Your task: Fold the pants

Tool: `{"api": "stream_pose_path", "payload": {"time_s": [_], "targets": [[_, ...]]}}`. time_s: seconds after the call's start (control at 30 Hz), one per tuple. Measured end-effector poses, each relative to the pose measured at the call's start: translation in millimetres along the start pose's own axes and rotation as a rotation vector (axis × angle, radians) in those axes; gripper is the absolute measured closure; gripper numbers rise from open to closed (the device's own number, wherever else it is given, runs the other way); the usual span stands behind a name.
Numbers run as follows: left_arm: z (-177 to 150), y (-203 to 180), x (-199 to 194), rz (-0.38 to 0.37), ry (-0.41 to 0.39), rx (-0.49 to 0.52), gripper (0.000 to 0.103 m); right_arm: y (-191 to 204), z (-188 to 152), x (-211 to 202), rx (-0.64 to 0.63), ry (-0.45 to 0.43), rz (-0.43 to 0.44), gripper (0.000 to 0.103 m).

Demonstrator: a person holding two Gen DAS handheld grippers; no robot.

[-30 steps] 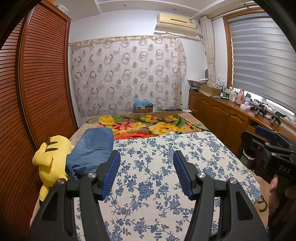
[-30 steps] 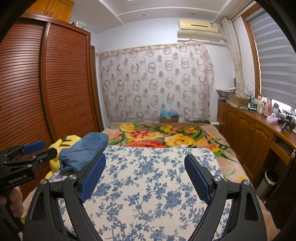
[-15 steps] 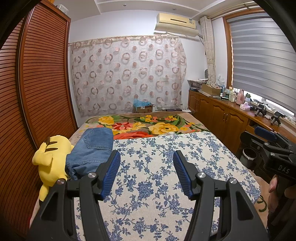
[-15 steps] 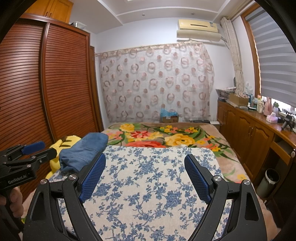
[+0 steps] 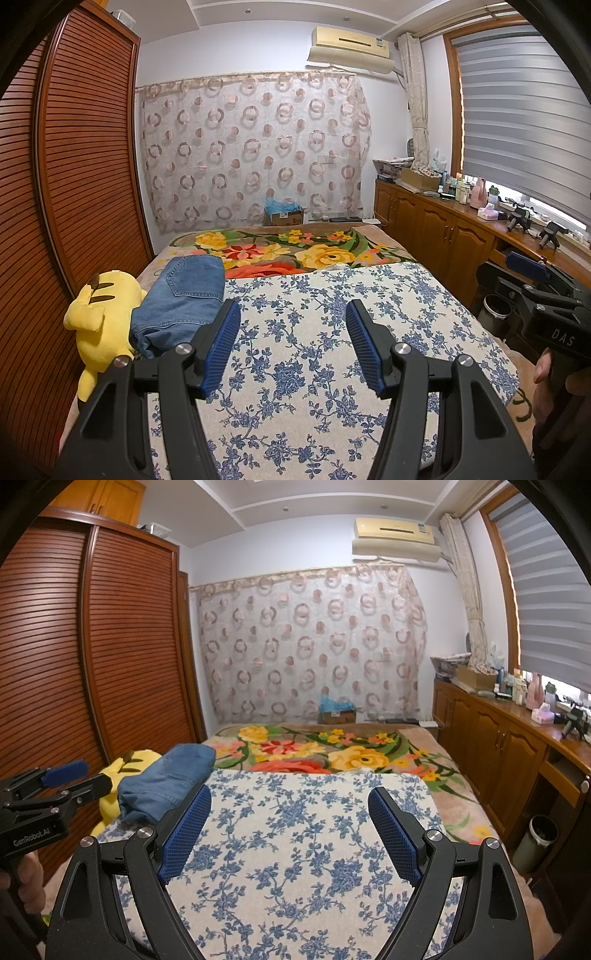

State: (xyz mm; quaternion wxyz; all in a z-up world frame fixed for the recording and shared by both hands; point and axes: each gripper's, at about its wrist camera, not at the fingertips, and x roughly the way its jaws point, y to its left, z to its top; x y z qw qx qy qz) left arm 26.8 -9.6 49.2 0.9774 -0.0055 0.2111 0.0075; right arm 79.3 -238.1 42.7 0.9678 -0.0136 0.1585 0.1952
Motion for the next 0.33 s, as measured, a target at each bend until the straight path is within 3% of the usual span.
{"api": "stream_pose_path", "payload": {"time_s": [0.33], "targets": [[0.2, 0.7, 0.2, -0.002, 0.001, -0.001, 0.043, 0.1, 0.3, 0.0, 0.000, 0.000, 0.000, 0.014]]}}
